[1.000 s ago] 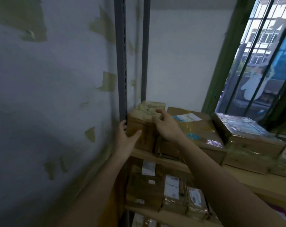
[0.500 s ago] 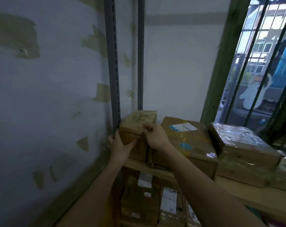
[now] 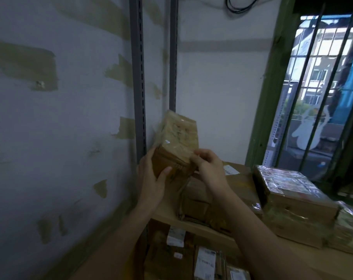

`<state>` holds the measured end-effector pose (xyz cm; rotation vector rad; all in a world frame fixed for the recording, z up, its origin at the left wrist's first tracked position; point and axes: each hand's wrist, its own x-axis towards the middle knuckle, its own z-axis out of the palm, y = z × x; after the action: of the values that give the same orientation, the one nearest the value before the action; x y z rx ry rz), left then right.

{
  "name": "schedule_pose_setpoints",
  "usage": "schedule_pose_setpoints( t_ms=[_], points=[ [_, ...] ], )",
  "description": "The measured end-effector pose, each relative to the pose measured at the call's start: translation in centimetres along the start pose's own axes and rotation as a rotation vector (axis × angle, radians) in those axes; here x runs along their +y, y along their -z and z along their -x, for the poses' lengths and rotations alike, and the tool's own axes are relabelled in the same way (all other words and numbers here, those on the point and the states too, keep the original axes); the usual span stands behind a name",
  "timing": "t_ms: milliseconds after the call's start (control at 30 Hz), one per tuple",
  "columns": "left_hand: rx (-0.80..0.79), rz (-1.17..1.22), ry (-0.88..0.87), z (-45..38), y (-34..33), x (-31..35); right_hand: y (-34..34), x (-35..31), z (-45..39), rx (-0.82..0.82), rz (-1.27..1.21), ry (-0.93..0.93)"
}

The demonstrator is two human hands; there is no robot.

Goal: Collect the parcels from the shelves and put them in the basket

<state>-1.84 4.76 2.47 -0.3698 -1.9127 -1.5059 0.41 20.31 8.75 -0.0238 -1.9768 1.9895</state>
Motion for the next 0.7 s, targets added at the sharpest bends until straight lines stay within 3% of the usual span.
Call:
schedule_pose_setpoints(
  t_ms=[200, 300, 400, 500, 567, 700],
  points=[
    [0.027, -0.404, -0.438, 0.5, -1.4, 2.5, 2.6, 0.1, 1.3, 0.016, -0.296, -0.137],
    [-0.007, -0.449, -0.494, 0.6, -1.5, 3.1, 4.1, 0.2, 2.0, -0.019, -0.408, -0.183],
    [-0.151, -0.268, -0.464, 1.0, -0.8, 4.5, 5.7, 0.6, 1.9, -0.019, -0.48, -0.228],
    [-0.188, -0.01, -0.311, 1.1, 0.3, 6.0, 7.4, 1.4, 2.0, -0.037, -0.547, -0.264],
    [-0.176, 0.138, -0.06, 0.6, 0.9, 6.3, 8.5, 1.9, 2.2, -0.045, -0.596, -0.283],
    [-0.473, 0.507, 0.441, 0.5, 1.3, 7.0, 9.8, 2.2, 2.9, -0.088, -0.618, -0.256]
  ],
)
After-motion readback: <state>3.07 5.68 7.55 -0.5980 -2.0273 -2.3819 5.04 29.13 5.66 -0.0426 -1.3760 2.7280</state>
